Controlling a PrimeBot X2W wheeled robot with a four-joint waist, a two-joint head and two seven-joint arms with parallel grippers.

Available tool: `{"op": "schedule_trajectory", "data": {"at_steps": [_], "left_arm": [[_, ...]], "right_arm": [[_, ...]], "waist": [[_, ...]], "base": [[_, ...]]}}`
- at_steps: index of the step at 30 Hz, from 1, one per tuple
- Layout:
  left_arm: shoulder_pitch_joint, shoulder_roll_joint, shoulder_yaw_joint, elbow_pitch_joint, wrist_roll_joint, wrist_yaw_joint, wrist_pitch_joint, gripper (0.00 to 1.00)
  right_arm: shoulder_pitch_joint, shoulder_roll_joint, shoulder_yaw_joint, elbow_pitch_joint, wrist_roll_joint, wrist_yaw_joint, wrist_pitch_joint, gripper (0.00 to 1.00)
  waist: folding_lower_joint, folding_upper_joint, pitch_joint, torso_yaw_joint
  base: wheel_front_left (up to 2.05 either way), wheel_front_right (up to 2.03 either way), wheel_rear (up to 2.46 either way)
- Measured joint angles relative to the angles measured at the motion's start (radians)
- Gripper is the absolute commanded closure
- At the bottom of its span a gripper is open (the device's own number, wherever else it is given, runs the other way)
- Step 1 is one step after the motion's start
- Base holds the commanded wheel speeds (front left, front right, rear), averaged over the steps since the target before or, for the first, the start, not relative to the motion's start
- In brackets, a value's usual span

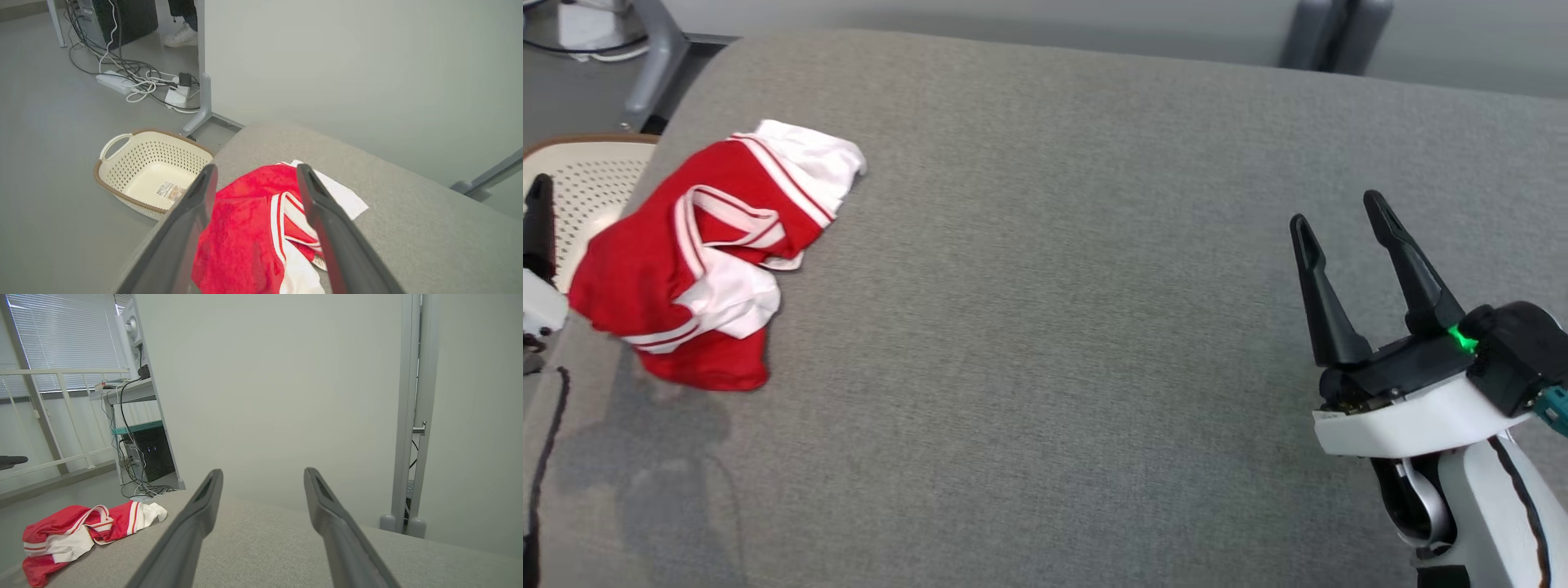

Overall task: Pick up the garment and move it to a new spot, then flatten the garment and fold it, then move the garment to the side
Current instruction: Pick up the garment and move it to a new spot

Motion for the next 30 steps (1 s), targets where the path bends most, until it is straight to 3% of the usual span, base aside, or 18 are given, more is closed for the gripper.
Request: {"op": "schedule_trajectory", "data": {"at_steps": [8, 16, 17, 18, 19, 20, 30], "left_arm": [[-0.129, 0.1, -0.012, 0.296, -0.047, -0.001, 0.126, 0.0], [-0.139, 0.16, -0.02, 0.525, -0.047, 0.03, 0.245, 0.0], [-0.14, 0.168, -0.017, 0.534, -0.053, 0.027, 0.245, 0.15], [-0.142, 0.171, -0.015, 0.54, -0.057, 0.027, 0.24, 0.15], [-0.143, 0.175, -0.016, 0.543, -0.057, 0.026, 0.232, 0.53], [-0.144, 0.178, -0.018, 0.546, -0.056, 0.022, 0.221, 1.0], [-0.149, 0.157, -0.12, 0.511, -0.015, 0.001, 0.11, 1.0]], "right_arm": [[-0.065, 0.004, 0.015, -0.036, -0.001, 0.0, 0.0, 0.0], [-0.078, 0.019, 0.003, -0.048, -0.001, 0.0, 0.0, 0.0], [-0.078, 0.019, -0.001, -0.048, -0.001, 0.0, 0.0, 0.0], [-0.078, 0.019, -0.004, -0.049, -0.001, 0.0, 0.0, 0.0], [-0.077, 0.02, -0.007, -0.049, -0.001, 0.0, 0.0, 0.0], [-0.076, 0.022, -0.008, -0.05, -0.001, 0.0, 0.0, 0.0], [-0.06, 0.03, -0.005, -0.029, -0.001, 0.0, 0.0, 0.0]], "waist": [[0.0, 0.0, 0.104, -0.135], [0.0, 0.0, 0.173, -0.254], [0.0, 0.0, 0.178, -0.264], [0.0, 0.0, 0.183, -0.271], [0.0, 0.0, 0.186, -0.276], [0.0, 0.0, 0.187, -0.279], [0.0, 0.0, 0.114, -0.252]], "base": [[0.0, 0.0, 0.0], [0.0, 0.0, 0.0], [0.0, 0.0, 0.0], [0.0, 0.0, 0.0], [0.0, 0.0, 0.0], [0.0, 0.0, 0.0], [0.0, 0.0, 0.0]]}}
